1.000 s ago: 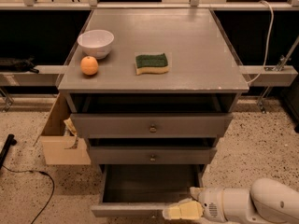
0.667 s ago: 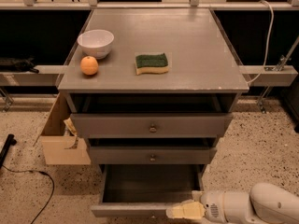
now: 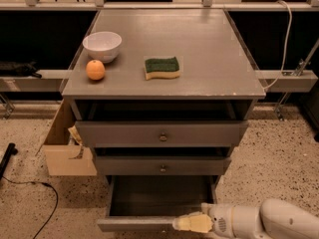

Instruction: Close bottom drawer

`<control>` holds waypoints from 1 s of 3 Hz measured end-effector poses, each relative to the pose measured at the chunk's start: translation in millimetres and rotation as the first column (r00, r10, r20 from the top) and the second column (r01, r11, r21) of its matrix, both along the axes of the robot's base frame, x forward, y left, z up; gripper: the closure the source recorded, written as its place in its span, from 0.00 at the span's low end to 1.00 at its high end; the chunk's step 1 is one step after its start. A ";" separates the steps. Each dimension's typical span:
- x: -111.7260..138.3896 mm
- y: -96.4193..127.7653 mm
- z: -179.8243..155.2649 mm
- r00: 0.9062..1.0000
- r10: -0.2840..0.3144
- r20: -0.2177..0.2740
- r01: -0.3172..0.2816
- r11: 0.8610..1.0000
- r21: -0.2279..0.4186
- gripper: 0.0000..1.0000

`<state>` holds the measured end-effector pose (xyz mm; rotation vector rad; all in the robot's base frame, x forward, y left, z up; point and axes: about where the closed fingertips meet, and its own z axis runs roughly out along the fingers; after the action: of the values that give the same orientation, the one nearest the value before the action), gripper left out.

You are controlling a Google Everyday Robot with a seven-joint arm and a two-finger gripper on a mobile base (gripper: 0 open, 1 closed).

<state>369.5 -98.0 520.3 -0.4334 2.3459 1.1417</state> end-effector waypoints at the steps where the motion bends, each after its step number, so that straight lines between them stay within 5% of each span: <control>1: 9.6 30.3 -29.3 0.998 -0.058 0.036 0.058 0.998 0.019 0.00; 3: 29.3 64.6 -67.0 0.975 -0.135 0.179 0.149 0.987 -0.065 0.00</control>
Offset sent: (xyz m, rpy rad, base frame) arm 0.0575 0.0429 -0.0959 -0.2012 -0.2418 -0.2901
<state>398.7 -33.4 453.3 -0.3703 2.2350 0.9109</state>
